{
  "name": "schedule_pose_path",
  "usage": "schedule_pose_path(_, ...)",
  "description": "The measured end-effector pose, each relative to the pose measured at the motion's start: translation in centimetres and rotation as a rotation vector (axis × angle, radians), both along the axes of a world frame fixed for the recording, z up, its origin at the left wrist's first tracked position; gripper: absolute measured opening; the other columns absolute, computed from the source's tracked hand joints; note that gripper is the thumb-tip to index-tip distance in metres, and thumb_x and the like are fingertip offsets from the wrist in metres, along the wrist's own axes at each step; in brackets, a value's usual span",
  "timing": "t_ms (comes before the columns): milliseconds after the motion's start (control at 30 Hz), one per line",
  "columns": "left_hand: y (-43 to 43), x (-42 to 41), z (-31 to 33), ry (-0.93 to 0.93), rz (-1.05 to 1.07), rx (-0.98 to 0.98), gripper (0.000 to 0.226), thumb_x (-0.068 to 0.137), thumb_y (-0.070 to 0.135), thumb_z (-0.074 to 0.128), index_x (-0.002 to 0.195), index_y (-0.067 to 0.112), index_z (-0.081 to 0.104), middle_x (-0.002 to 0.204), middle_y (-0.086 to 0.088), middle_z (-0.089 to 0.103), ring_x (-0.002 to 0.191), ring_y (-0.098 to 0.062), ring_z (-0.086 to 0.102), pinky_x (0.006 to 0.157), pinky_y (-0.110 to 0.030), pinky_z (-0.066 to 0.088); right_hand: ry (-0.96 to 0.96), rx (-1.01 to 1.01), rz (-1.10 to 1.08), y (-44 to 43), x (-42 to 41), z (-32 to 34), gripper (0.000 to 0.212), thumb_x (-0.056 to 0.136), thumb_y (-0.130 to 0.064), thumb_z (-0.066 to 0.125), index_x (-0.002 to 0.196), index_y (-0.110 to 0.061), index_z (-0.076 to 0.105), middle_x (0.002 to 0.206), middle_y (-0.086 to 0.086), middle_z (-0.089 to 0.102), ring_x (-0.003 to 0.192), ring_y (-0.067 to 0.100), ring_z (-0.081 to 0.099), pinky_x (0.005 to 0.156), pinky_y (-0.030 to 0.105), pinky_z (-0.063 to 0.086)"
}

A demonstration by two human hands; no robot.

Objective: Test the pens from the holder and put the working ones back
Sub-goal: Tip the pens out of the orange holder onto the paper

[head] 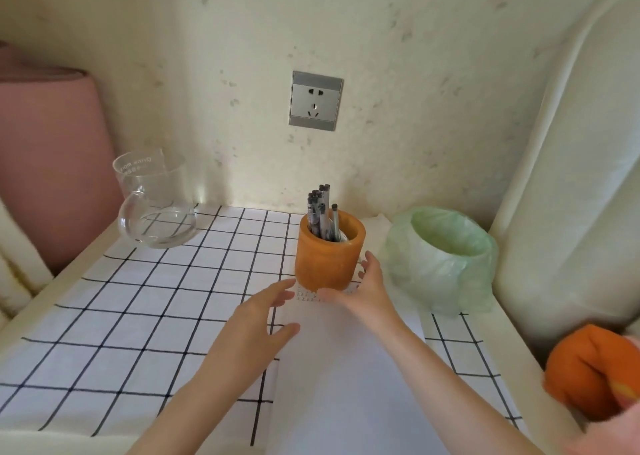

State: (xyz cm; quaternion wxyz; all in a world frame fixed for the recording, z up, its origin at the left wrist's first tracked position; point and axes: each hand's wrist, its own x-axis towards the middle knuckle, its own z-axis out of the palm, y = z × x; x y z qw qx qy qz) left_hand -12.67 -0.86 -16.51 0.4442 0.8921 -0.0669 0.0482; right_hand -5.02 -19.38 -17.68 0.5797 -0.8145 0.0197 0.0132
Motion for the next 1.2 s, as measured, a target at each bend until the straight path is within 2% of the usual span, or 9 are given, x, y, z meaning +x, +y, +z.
schedule_pose_path(167, 1.0, -0.4, -0.5, 0.019, 0.006, -0.009, 0.064, 0.082, 0.024, 0.068, 0.135, 0.037, 0.035, 0.112, 0.026, 0.054, 0.102, 0.011, 0.049, 0.09, -0.01, 0.036, -0.031, 0.052, 0.01, 0.6, 1.4, -0.3, 0.127, 0.057, -0.024, 0.091, 0.149, -0.019, 0.005, 0.151, 0.002, 0.024, 0.134, 0.018, 0.034, 0.107, 0.038, 0.039)
schedule_pose_path(333, 1.5, -0.2, -0.3, 0.032, -0.01, -0.05, 0.065, 0.082, 0.024, 0.068, 0.135, 0.038, 0.033, 0.107, 0.028, 0.054, 0.1, 0.011, 0.05, 0.086, -0.008, 0.035, -0.104, 0.143, 0.001, 1.2, 1.8, -0.1, 0.111, 0.062, -0.01, 0.087, 0.146, -0.02, 0.015, 0.128, -0.009, 0.041, 0.113, 0.008, 0.045, 0.08, 0.016, 0.047)
schedule_pose_path(433, 1.7, -0.3, -0.3, 0.029, -0.01, -0.064, 0.065, 0.082, 0.024, 0.069, 0.135, 0.037, 0.034, 0.109, 0.028, 0.054, 0.101, 0.01, 0.051, 0.085, -0.005, 0.036, -0.112, 0.139, 0.006, 1.2, 2.2, 0.1, 0.101, 0.06, -0.01, 0.088, 0.139, -0.022, 0.026, 0.114, -0.019, 0.045, 0.106, 0.005, 0.048, 0.069, 0.012, 0.046)
schedule_pose_path(567, 2.0, -0.4, -0.2, 0.014, 0.007, -0.128, 0.071, 0.077, 0.025, 0.073, 0.138, 0.033, 0.036, 0.122, 0.021, 0.053, 0.107, 0.009, 0.051, 0.083, -0.003, 0.038, -0.151, 0.122, -0.006, 1.0, 1.4, 0.8, 0.097, 0.057, -0.012, 0.09, 0.135, -0.023, 0.034, 0.112, -0.022, 0.048, 0.1, -0.005, 0.051, 0.071, 0.013, 0.046)
schedule_pose_path(767, 1.5, -0.2, 0.5, 0.058, -0.023, -0.374, 0.107, 0.058, 0.041, 0.081, 0.144, 0.037, 0.018, 0.145, 0.019, 0.029, 0.13, 0.004, 0.032, 0.101, -0.02, 0.033, -0.187, 0.139, 0.162, 0.3, -2.1, 2.2, 0.101, 0.05, -0.013, 0.094, 0.133, -0.033, 0.038, 0.129, -0.014, 0.054, 0.114, -0.003, 0.053, 0.091, 0.019, 0.048)
schedule_pose_path(867, 1.4, -0.1, 1.2, 0.171, -0.091, -0.517, 0.119, 0.05, 0.049, 0.085, 0.143, 0.047, 0.011, 0.149, 0.02, 0.023, 0.133, -0.002, 0.03, 0.1, -0.024, 0.036, -0.157, 0.174, 0.285, 0.4, -4.0, 1.9, 0.104, 0.049, -0.012, 0.094, 0.136, -0.03, 0.038, 0.132, -0.007, 0.056, 0.12, 0.009, 0.055, 0.098, 0.033, 0.049)
schedule_pose_path(1000, 1.8, -0.3, 1.7, 0.447, -0.211, -0.839, 0.114, 0.047, 0.061, 0.082, 0.143, 0.041, 0.023, 0.144, 0.01, 0.04, 0.126, -0.014, 0.049, 0.1, -0.039, 0.045, -0.193, 0.237, 0.33, 0.5, -5.3, 1.1, 0.1, 0.054, 0.0, 0.09, 0.137, -0.019, 0.037, 0.132, 0.002, 0.057, 0.123, 0.017, 0.054, 0.101, 0.039, 0.047)
schedule_pose_path(1100, 1.7, -0.1, 1.9, 0.57, -0.169, -1.043, 0.076, 0.06, 0.063, 0.072, 0.124, 0.027, 0.054, 0.131, -0.002, 0.057, 0.115, -0.022, 0.059, 0.088, -0.041, 0.054, -0.291, 0.243, 0.237, 0.5, -5.4, 1.2, 0.099, 0.054, -0.003, 0.09, 0.136, -0.02, 0.037, 0.133, -0.003, 0.056, 0.123, 0.013, 0.053, 0.1, 0.031, 0.047)
schedule_pose_path(1200, 1.3, 0.1, 2.6, 0.797, -0.152, -1.272, 0.072, 0.078, 0.063, 0.051, 0.127, 0.01, 0.053, 0.129, -0.019, 0.056, 0.115, -0.037, 0.056, 0.085, -0.05, 0.054, -0.445, 0.117, 0.168, 0.2, -5.4, 1.4, 0.094, 0.056, -0.014, 0.09, 0.131, -0.035, 0.038, 0.13, -0.02, 0.052, 0.125, 0.005, 0.049, 0.1, 0.019, 0.042)
